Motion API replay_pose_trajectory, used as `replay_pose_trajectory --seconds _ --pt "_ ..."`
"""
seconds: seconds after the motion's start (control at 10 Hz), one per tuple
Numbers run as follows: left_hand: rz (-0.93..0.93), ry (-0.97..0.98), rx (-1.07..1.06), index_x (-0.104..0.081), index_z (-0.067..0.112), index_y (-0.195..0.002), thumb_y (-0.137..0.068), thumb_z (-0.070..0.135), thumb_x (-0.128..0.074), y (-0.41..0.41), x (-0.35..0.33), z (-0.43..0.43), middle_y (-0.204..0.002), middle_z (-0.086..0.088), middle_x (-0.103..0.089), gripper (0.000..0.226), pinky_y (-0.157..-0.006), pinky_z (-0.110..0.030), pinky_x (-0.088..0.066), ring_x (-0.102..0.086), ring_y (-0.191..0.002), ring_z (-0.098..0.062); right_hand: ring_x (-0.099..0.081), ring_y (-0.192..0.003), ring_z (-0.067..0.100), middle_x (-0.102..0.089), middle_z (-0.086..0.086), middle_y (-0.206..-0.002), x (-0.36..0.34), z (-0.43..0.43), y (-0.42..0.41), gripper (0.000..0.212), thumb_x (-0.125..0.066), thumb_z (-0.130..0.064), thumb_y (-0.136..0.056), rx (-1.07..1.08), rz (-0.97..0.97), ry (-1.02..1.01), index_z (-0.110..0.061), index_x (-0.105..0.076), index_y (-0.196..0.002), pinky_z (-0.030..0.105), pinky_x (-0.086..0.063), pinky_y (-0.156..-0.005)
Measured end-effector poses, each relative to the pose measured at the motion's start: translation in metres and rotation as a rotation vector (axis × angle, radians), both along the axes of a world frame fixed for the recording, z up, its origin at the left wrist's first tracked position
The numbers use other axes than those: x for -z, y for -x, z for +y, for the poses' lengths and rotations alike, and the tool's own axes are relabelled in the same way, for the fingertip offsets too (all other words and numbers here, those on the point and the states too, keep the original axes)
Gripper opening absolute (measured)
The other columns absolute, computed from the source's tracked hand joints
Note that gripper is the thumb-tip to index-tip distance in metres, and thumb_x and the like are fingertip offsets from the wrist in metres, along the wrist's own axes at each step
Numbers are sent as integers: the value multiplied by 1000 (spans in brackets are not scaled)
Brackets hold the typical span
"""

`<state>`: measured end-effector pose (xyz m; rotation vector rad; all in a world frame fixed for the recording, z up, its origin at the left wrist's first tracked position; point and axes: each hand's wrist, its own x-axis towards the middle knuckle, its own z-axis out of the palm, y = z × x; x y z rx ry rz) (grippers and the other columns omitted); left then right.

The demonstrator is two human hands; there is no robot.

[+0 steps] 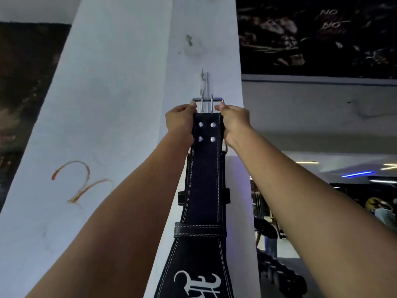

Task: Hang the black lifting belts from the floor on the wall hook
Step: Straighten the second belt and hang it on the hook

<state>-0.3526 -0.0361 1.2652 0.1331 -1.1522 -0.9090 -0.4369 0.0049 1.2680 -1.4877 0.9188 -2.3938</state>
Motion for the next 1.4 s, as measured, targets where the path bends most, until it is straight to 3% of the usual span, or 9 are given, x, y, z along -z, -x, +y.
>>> replay_pose_trajectory --seconds 0.2,0.4,0.6,0.8,0.9,1.1,1.2,1.3,1.4 --pt "10 -17 -129 -70 2 -103 -84 19 -67 21 -36 -43 -106 -18 -70 26 -78 -34 -52 -55 -76 -22 -66 -95 35 -69 16 -92 -34 -40 16 15 -61 -18 -85 37 -7 -23 -6 -70 -85 50 -53 -89" --pt "-58 -117 -178 -55 6 -75 -87 19 -64 30 -44 -74 -63 -4 -51 20 -41 -27 -42 -47 -55 -18 -58 -78 24 -60 13 -83 -39 -76 30 17 -69 -16 -80 -12 -79 -95 0 -64 -77 55 -53 -87" --pt "-57 -180 -160 -44 10 -62 -82 13 -68 29 -41 -88 -62 -6 -50 31 -63 -36 -51 -51 -65 -24 -61 -81 23 -63 14 -94 -36 -76 31 20 -68 -5 -79 13 -146 -85 -3 -50 -71 33 -55 -76" --pt "-80 -149 -208 -41 11 -55 -82 18 -68 28 -29 -80 -56 -6 -47 38 -72 -48 -54 -53 -67 -28 -44 -57 15 -52 9 -91 -25 -69 24 19 -61 -3 -84 98 -115 -70 0 -56 -102 19 -36 -45" --pt "-88 -123 -193 -48 9 -57 -81 19 -69 24 -22 -73 -63 -10 -54 33 -75 -52 -55 -55 -64 -29 -52 -66 22 -56 8 -84 -18 -67 21 13 -65 -8 -82 149 -144 -66 -2 -59 -92 26 -44 -58" --pt "-245 -24 -255 -49 14 -66 -79 10 -71 8 18 -41 -62 2 -48 26 -57 -24 -42 -45 -56 -14 -61 -74 26 -67 12 -82 21 -54 16 7 -71 -8 -73 122 -212 -79 -4 -68 -77 34 -53 -65" --pt "-379 -4 -207 -59 9 -86 -78 10 -72 -4 59 -20 -84 -4 -63 16 -66 -24 -50 -60 -76 -18 -66 -80 30 -71 16 -88 52 -35 9 9 -74 -11 -69 116 -209 -158 -7 -69 -76 40 -57 -76" --pt "-476 -57 -121 -63 1 -111 -77 14 -74 -15 99 5 -106 -16 -68 38 -78 -31 -54 -64 -90 -27 -59 -73 25 -64 11 -77 87 -9 -1 11 -73 -13 -72 136 -196 -231 -4 -68 -76 37 -52 -72" --pt "-556 -69 -112 -57 14 -78 -83 15 -69 -32 137 36 -74 1 -56 13 -53 -15 -45 -52 -69 -15 -56 -75 23 -64 11 -83 123 20 -14 27 -73 -11 -72 152 -203 -265 1 -69 -96 36 -51 -75"
